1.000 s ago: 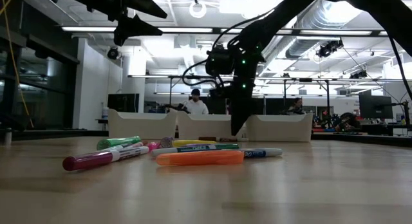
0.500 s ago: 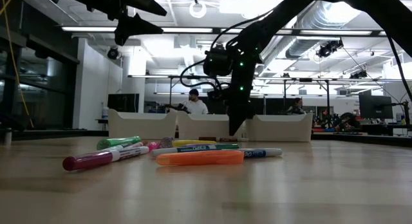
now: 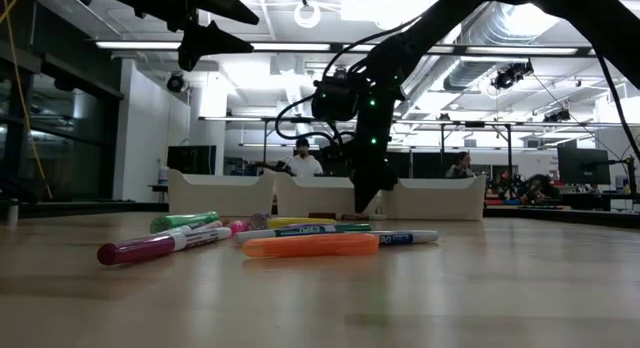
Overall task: Pick & Place Markers
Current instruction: Put the brown marker pen into the left white bin
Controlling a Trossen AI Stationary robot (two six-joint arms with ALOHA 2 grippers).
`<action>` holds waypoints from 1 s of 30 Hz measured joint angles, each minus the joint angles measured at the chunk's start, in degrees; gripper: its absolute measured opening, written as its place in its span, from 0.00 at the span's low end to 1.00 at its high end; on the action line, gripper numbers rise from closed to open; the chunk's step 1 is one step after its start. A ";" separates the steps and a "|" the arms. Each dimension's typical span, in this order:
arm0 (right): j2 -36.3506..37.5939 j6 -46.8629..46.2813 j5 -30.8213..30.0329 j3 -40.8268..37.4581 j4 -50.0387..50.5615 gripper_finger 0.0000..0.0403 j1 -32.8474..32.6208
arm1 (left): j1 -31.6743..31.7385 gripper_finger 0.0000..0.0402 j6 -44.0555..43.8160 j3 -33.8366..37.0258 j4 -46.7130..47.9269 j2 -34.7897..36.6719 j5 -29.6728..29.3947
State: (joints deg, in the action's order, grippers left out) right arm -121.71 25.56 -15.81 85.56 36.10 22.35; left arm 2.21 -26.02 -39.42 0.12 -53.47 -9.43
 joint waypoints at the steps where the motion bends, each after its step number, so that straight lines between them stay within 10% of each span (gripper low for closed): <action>1: 0.00 0.00 0.08 0.00 0.08 0.00 -0.05 | -0.01 0.55 0.00 0.00 0.00 0.00 0.00; 30: 0.20 -3.63 -0.60 -0.24 5.77 0.00 -4.05 | -0.01 0.55 -0.13 0.00 0.02 0.00 1.53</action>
State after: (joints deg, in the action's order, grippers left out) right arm -121.51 21.93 -16.41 85.32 41.87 18.30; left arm 2.20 -26.15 -39.42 0.14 -53.47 -7.90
